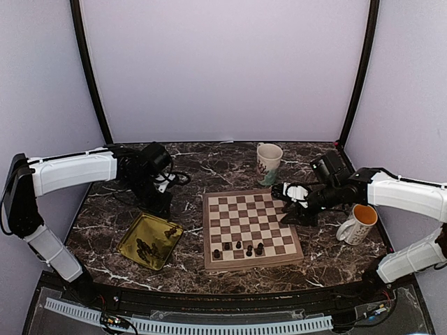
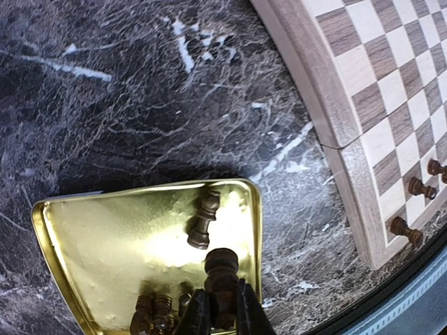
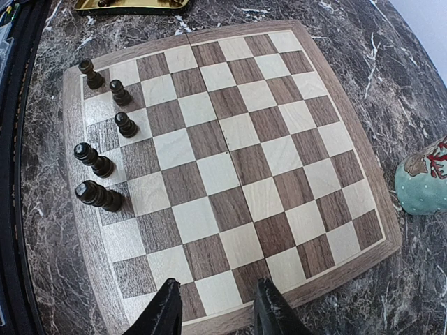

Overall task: Set up the chess pieces on the board
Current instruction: Place the knight at g8.

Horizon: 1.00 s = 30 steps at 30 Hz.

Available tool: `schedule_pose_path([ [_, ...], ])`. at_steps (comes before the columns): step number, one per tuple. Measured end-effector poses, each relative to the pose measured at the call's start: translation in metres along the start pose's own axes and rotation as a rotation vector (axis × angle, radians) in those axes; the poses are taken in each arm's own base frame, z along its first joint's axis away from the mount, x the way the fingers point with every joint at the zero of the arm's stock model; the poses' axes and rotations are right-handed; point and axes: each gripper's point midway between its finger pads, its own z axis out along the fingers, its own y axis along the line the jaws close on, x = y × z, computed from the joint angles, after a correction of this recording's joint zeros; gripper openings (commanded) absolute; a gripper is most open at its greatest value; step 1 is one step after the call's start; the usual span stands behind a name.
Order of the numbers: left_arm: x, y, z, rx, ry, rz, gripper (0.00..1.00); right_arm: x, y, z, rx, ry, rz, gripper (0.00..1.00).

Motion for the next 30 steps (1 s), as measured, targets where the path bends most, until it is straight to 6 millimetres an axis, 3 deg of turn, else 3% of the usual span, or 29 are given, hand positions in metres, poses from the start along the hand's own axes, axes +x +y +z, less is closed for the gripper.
schedule_pose_path([
  [4,-0.014,-0.022,-0.011,0.056,-0.035,0.052,0.00,0.000,0.000,0.000,0.000,0.001,0.000,0.36],
  [10,-0.032,-0.084,-0.023,0.150,-0.073,0.251,0.02,0.001,-0.001,0.000,0.003,0.003,0.001,0.36],
  [18,-0.023,-0.160,-0.013,0.197,-0.043,0.595,0.04,0.003,-0.006,-0.001,0.019,0.007,0.014,0.36],
  [25,-0.012,-0.193,0.004,0.163,0.024,0.810,0.04,0.005,-0.013,-0.005,0.040,0.004,0.037,0.37],
  [30,0.000,-0.198,0.010,0.144,0.059,0.898,0.05,0.006,-0.015,-0.008,0.051,-0.001,0.040,0.37],
])
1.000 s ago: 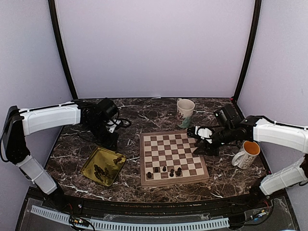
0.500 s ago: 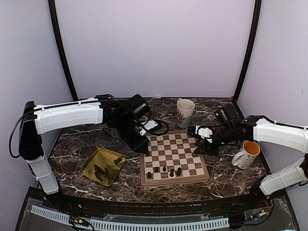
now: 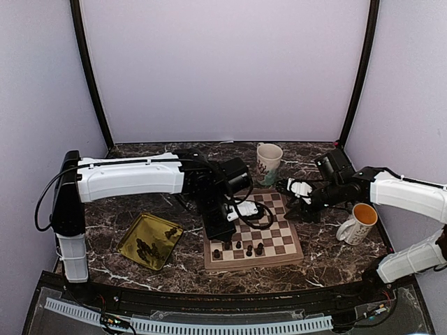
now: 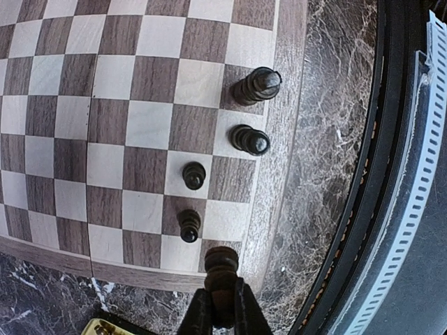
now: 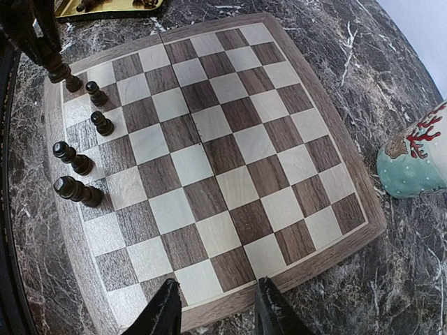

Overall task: Set up the chess pieces on the board
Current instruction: Place the knight at g8.

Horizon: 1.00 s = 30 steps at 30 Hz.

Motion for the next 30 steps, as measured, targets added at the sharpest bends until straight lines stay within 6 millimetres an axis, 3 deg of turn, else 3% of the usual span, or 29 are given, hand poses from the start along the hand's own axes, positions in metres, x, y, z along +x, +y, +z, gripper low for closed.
schedule_pose_path([
  [6,0.003,-0.009,0.007,-0.020,0.036,0.071,0.04,0.002,0.000,0.000,0.000,0.002,0.004,0.37],
  [15,0.011,-0.013,0.042,-0.031,0.129,0.112,0.04,0.002,0.000,0.000,0.000,0.003,0.004,0.37],
  [30,0.010,-0.006,0.048,-0.069,0.148,0.117,0.06,0.003,0.000,0.001,-0.001,0.004,0.004,0.38],
])
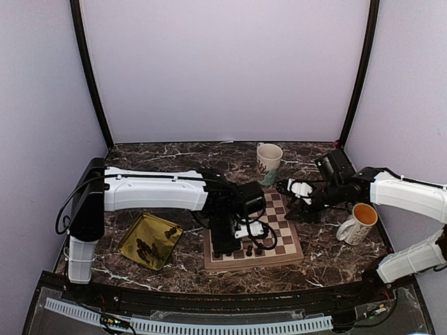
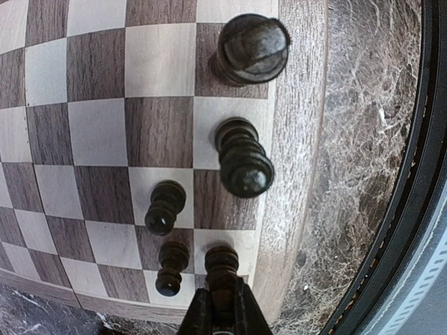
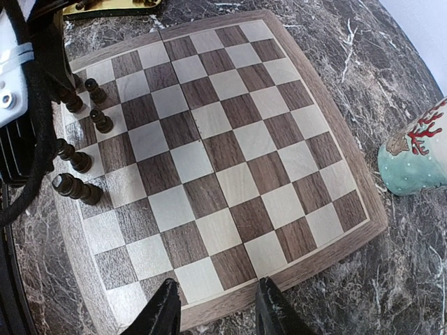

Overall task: Set up the chess pieces on the board
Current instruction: Place the knight at g8.

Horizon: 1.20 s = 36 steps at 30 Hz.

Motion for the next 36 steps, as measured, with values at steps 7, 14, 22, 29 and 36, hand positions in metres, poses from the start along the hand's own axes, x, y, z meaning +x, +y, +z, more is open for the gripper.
schedule_pose_path([
  [7,0.001,-0.001,0.004,0.005,0.009,-0.001,0.09,0.001,0.001,0.001,-0.003,0.003,0.001,0.38],
  [14,0.001,-0.001,0.004,0.005,0.010,-0.001,0.20,0.001,0.001,0.001,-0.003,0.003,-0.002,0.38],
  [22,0.000,-0.001,0.002,0.006,0.008,-0.006,0.26,0.002,0.001,0.001,-0.003,0.003,-0.002,0.38],
  [29,-0.002,0.000,-0.005,-0.001,-0.003,-0.024,0.28,0.002,0.001,0.001,-0.004,0.003,-0.001,0.38],
  [36,0.013,0.016,-0.082,-0.145,-0.240,-0.112,0.37,0.002,0.002,0.001,-0.010,0.003,0.000,0.38],
])
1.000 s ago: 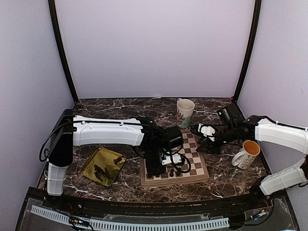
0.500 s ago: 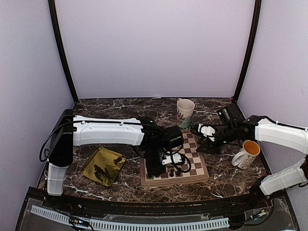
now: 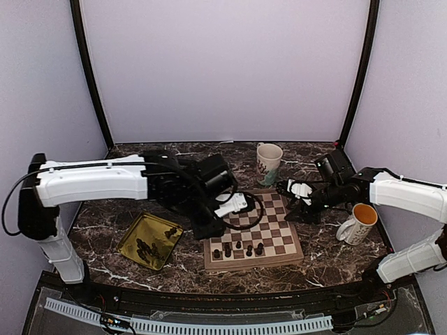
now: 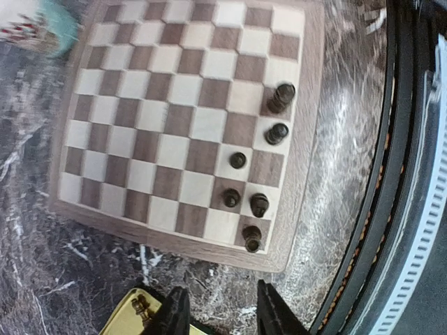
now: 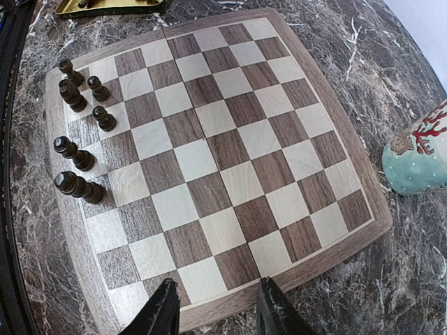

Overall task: Set up the chess pieces on the board
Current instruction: Place the knight at g8, then pick up the bishop from the storage box.

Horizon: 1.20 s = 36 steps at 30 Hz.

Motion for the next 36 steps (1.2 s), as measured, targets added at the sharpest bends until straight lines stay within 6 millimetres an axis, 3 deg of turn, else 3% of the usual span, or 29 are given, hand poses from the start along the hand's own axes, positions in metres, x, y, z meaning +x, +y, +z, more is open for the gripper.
schedule_pose_path([
  [4,0.009,0.037,-0.059,-0.104,-0.208,-0.171,0.43,0.001,0.001,0.001,-0.008,0.002,0.003,0.39],
  [6,0.024,0.064,-0.067,-0.158,-0.246,-0.288,0.47,0.001,0.002,0.002,-0.013,0.001,0.004,0.38],
  [10,0.080,0.109,-0.044,-0.239,-0.157,-0.547,0.46,0.001,0.002,0.003,-0.020,0.002,0.006,0.39],
  [13,0.121,0.124,-0.017,-0.255,-0.039,-0.687,0.46,0.002,0.003,0.004,-0.026,0.005,0.009,0.39],
  [16,0.149,0.120,0.002,-0.236,0.057,-0.757,0.45,0.002,0.004,0.004,-0.029,0.004,0.009,0.39],
  [22,0.174,0.103,0.035,-0.145,0.186,-0.796,0.44,0.004,0.005,0.007,-0.038,0.010,0.013,0.39],
  [29,0.181,0.093,0.061,-0.083,0.263,-0.771,0.41,0.005,0.005,0.008,-0.040,0.013,0.015,0.39],
  [36,0.181,0.094,0.073,-0.072,0.295,-0.739,0.38,0.006,0.005,0.009,-0.042,0.016,0.017,0.39],
])
